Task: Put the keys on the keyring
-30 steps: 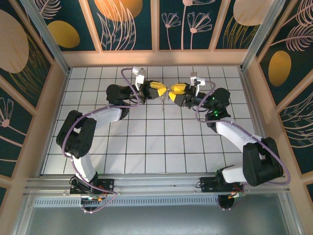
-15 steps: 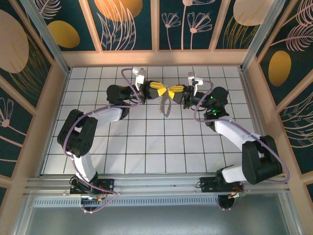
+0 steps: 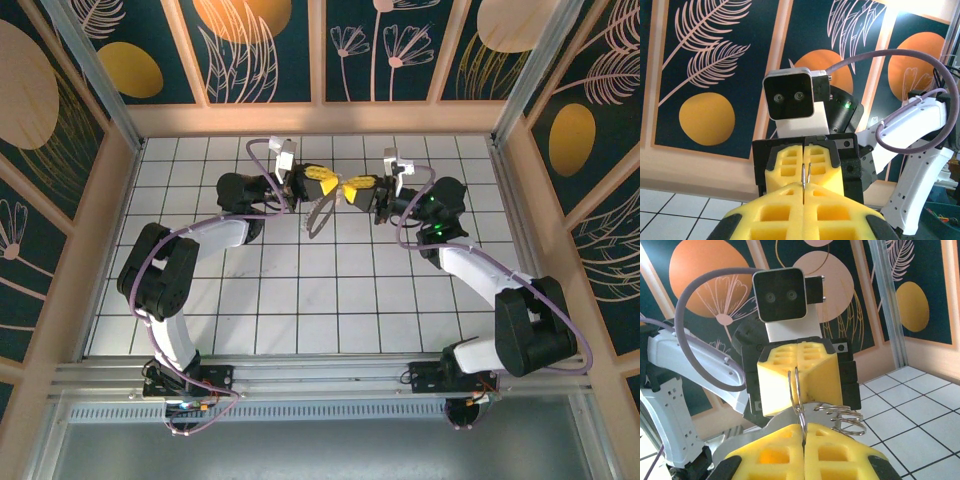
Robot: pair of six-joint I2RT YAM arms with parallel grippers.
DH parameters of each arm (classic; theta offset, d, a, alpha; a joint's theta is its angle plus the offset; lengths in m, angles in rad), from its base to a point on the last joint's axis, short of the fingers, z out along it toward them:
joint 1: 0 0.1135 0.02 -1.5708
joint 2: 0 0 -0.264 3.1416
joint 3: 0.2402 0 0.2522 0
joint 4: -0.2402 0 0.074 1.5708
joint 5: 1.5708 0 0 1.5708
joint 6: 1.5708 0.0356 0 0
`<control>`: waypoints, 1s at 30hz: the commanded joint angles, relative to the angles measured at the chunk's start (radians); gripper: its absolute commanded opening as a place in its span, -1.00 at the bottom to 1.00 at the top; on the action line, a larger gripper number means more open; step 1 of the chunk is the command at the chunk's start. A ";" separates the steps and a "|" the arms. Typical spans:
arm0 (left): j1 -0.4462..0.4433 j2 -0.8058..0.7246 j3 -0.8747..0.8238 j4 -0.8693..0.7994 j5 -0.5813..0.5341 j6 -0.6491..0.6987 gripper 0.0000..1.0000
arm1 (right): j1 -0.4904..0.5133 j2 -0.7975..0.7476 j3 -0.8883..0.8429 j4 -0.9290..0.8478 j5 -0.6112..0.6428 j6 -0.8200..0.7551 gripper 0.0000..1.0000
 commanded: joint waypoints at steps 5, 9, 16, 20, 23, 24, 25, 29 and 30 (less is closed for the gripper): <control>-0.005 0.004 0.026 0.064 -0.026 -0.019 -1.00 | 0.043 0.028 0.058 -0.096 -0.045 -0.084 -0.99; -0.005 0.006 0.026 0.063 -0.028 -0.019 -1.00 | 0.028 0.007 0.039 -0.105 -0.012 -0.085 -0.55; -0.005 0.004 0.019 0.060 -0.041 -0.013 -1.00 | -0.027 -0.085 -0.026 -0.100 0.014 -0.061 -0.17; -0.005 0.004 0.016 0.057 -0.046 -0.009 -1.00 | -0.043 -0.149 -0.045 -0.118 0.035 -0.070 -0.16; -0.005 0.007 0.016 0.058 -0.048 -0.012 -1.00 | -0.044 -0.164 -0.038 -0.115 0.053 -0.064 -0.16; -0.005 0.006 0.017 0.058 -0.048 -0.012 -1.00 | -0.043 -0.162 -0.032 -0.110 0.058 -0.057 -0.16; -0.005 0.006 0.018 0.058 -0.048 -0.012 -1.00 | -0.044 -0.156 -0.028 -0.098 0.063 -0.047 -0.16; -0.005 0.009 0.018 0.058 -0.049 -0.015 -1.00 | -0.042 -0.117 -0.008 -0.023 0.082 0.011 -0.16; -0.005 0.009 0.018 0.058 -0.050 -0.015 -1.00 | -0.041 -0.106 -0.004 -0.006 0.085 0.022 -0.16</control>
